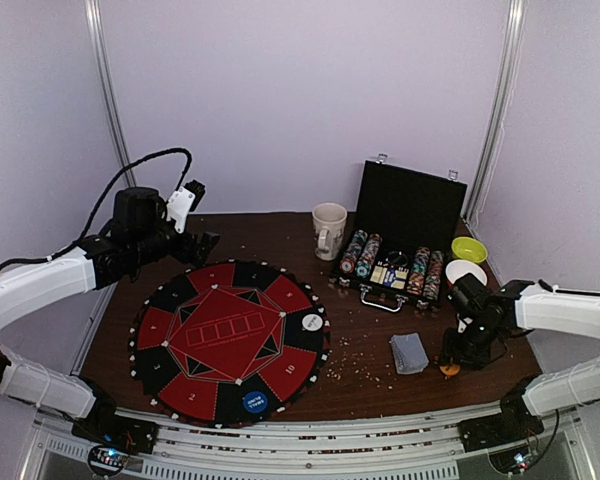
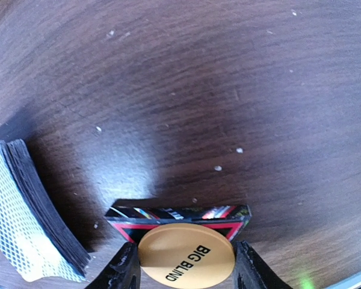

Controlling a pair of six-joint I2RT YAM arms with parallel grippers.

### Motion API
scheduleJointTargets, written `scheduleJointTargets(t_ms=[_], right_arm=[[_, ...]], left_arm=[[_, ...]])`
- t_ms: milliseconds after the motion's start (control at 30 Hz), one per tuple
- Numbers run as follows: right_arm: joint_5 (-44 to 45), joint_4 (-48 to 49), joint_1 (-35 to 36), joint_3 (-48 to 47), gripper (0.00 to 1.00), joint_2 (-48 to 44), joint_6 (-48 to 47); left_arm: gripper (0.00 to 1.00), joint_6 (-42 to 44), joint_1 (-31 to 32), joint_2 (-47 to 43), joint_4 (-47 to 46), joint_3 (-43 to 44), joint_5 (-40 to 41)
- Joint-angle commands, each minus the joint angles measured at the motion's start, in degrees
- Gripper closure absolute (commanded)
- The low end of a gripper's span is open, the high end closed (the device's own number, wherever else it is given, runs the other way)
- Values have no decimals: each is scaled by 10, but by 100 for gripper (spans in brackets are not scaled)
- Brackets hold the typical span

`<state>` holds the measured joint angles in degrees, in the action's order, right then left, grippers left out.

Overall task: Distribute texas hold em gaming equipment
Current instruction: Pick up the big blind button from the center of the board, then pass from the right arm to the left

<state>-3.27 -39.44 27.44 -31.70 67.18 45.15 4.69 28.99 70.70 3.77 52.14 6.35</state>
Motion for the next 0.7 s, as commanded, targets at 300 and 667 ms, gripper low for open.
scheduleJointTargets(t_ms=[300,667], right_arm=[[25,-51,-2,-47,57,-11,-23],[19,6,19,-188,61,-12,-101]], left_arm=[[2,7,1,-1,-13,11,-10],[2,-20,1,2,-12,29,-67]])
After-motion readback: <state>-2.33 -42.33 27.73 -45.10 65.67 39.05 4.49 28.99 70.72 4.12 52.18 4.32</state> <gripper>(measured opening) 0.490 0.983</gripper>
